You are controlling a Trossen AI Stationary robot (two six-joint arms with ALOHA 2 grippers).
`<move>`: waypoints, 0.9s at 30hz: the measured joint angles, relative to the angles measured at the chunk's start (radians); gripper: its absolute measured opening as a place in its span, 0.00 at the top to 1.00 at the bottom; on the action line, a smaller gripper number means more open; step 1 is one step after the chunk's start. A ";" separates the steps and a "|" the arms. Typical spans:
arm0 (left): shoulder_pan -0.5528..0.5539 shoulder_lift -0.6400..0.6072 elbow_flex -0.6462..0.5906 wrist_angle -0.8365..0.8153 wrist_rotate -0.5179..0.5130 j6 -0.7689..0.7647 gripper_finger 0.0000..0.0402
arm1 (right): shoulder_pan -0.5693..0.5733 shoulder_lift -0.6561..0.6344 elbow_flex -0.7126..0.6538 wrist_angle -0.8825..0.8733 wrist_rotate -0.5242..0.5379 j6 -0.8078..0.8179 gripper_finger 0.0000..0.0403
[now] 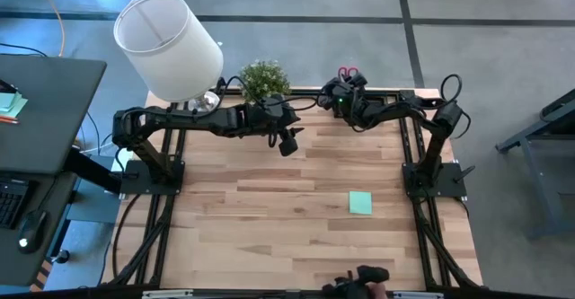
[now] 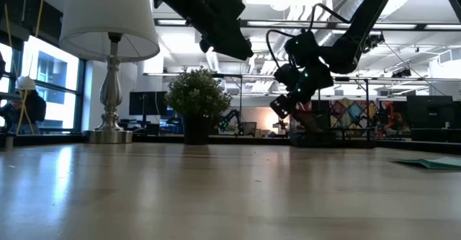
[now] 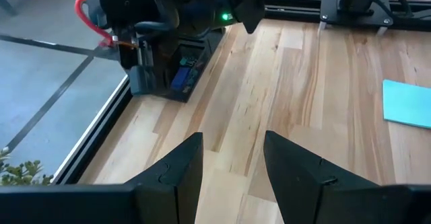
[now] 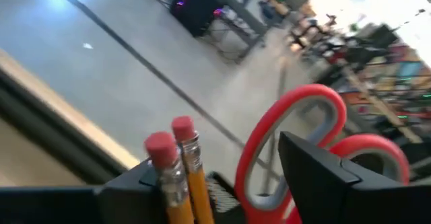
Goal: Pick and place office supplies into organizer
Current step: Adjust the office supplies in the black desk organizer
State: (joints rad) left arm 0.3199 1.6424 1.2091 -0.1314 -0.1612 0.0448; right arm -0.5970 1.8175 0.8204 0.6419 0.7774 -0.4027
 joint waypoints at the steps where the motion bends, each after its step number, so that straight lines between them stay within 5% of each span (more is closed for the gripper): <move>1: 0.000 0.000 0.000 0.000 0.000 0.000 0.64 | 0.003 -0.001 0.000 0.009 0.023 -0.017 0.50; 5: 0.000 0.000 0.000 0.000 0.000 0.000 0.64 | 0.018 -0.028 0.000 0.009 0.080 -0.051 0.55; 17: 0.000 0.000 0.000 -0.001 0.000 -0.001 0.64 | 0.007 -0.107 0.000 -0.131 0.032 -0.006 0.72; 27: 0.000 0.000 0.000 -0.003 0.023 -0.006 0.64 | 0.001 -0.107 -0.001 -0.145 -0.180 0.044 0.62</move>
State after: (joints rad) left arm 0.3199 1.6424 1.2091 -0.1346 -0.1383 0.0391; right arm -0.5957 1.7107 0.8196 0.4965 0.5973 -0.3588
